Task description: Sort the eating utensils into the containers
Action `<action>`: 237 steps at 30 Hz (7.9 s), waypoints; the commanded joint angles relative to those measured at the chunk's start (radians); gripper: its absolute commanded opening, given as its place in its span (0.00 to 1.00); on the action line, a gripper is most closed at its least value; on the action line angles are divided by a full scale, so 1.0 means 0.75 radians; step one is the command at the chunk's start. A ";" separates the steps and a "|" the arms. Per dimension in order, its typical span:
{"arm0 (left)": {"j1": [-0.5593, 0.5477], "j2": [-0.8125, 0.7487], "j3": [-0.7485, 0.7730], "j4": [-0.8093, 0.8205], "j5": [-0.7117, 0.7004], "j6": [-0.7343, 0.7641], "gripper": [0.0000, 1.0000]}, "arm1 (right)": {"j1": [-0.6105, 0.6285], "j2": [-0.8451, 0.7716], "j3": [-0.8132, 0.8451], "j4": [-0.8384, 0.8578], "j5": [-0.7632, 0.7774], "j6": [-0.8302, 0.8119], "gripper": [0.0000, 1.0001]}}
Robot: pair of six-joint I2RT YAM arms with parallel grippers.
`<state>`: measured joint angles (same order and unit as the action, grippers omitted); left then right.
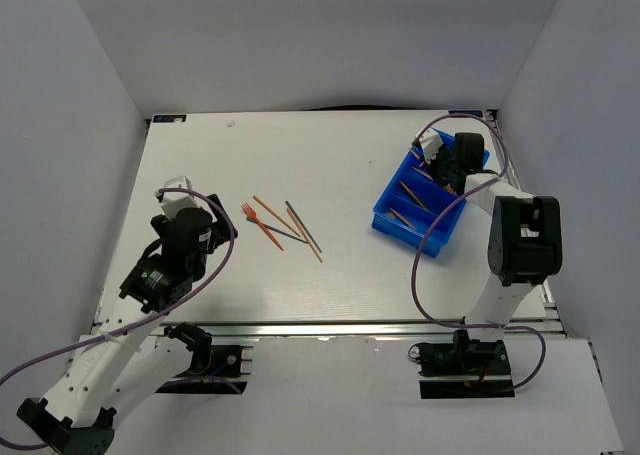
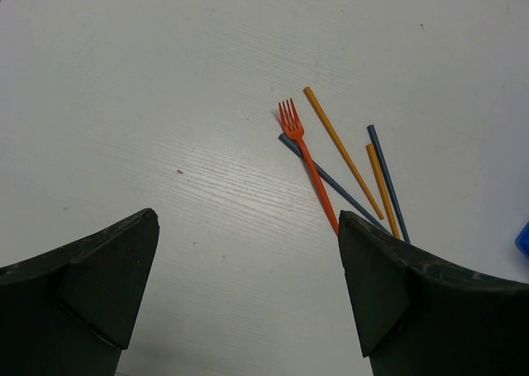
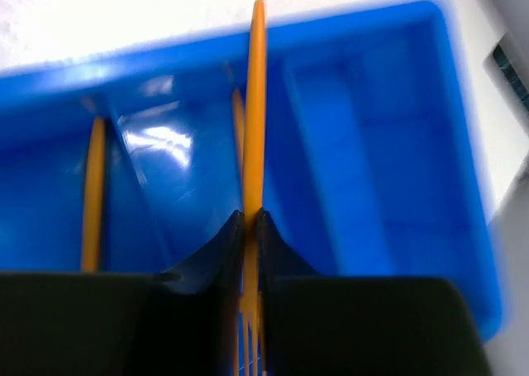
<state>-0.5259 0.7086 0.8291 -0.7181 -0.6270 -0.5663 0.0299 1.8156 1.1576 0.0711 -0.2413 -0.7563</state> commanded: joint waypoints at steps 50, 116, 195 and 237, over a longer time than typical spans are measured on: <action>0.045 1.489 0.465 0.143 0.091 -0.548 0.36 | 0.516 -1.376 -0.551 -0.510 0.140 1.366 0.84; 0.053 1.338 0.289 0.291 0.177 -0.446 0.19 | 0.518 -1.372 -0.584 -0.516 0.115 1.370 0.84; -0.246 0.538 -0.044 0.896 0.711 -0.456 0.00 | 1.130 -0.500 -0.280 0.237 0.295 1.771 0.19; -0.248 0.041 -0.003 0.080 -0.039 0.017 0.98 | 0.105 -0.220 -0.079 -0.226 0.117 -0.141 0.11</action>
<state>-0.7094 0.7391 0.8143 -0.6693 -0.6647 -0.5648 0.1146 1.6875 1.1217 -0.0807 -0.1322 -0.8478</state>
